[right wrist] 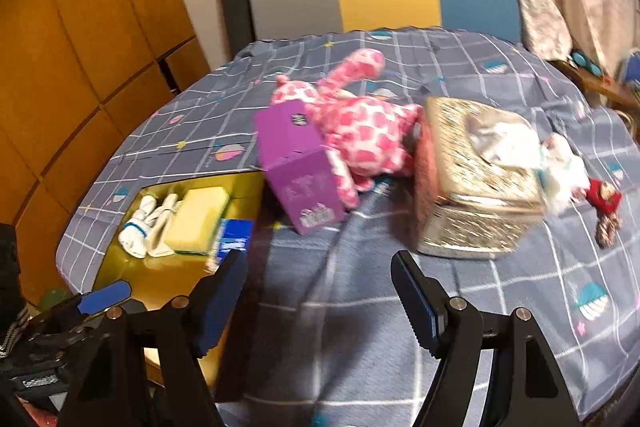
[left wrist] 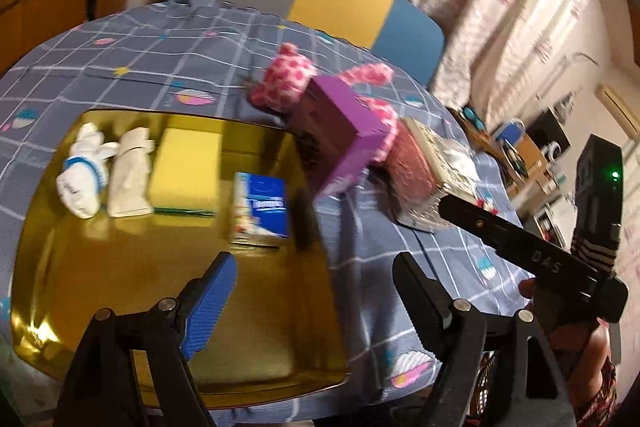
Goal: Organize soft objects
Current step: 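Move both tools back toward the remaining items on the table, then grasp the red knit Santa ornament with the right tool while the left tool grasps the clear plastic bag, then carry the plastic bag into the gold tray and open the left tool while the right tool carries the ornament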
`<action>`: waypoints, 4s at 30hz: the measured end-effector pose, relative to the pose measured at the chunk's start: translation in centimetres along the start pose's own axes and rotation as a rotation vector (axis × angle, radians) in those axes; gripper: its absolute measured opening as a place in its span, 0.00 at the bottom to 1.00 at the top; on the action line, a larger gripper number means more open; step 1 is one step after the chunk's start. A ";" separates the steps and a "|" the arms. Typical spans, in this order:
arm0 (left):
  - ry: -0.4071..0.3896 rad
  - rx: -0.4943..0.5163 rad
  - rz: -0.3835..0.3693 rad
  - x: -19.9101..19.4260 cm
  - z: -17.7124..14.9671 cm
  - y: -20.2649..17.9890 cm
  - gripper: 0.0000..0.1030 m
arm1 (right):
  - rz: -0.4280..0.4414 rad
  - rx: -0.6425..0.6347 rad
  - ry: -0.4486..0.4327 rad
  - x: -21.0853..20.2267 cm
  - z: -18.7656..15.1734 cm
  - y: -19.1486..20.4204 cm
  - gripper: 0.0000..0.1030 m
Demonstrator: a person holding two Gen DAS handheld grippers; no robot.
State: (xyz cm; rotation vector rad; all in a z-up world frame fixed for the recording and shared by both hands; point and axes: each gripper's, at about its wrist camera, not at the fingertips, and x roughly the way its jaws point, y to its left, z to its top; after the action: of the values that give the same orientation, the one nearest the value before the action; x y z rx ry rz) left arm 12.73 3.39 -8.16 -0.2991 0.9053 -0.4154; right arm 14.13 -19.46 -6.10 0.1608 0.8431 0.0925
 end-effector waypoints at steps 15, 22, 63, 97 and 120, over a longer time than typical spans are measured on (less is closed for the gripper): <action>0.087 0.208 -0.109 3.9 -0.4 -9.5 0.79 | -0.152 0.256 0.021 -1.3 -2.9 -14.4 0.73; 0.115 0.294 -0.137 5.5 -0.7 -13.3 0.79 | -0.264 0.357 0.009 -1.9 -3.1 -22.1 0.73; 0.270 0.445 -0.184 14.3 -2.1 -25.8 0.79 | -0.316 0.459 0.072 4.6 3.3 -45.7 0.33; 0.164 0.642 0.389 36.4 0.5 -37.9 0.49 | -0.160 0.553 -0.188 -1.0 3.8 -46.3 0.32; 0.171 0.577 -0.013 26.2 -4.3 -35.5 0.46 | -0.161 0.541 -0.160 -0.5 3.5 -46.2 0.32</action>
State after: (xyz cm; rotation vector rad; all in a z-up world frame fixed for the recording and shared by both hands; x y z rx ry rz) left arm 15.77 -40.45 -13.98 0.2628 0.9092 -0.6996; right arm 17.23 -65.32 -11.73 0.5990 0.7025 -0.2999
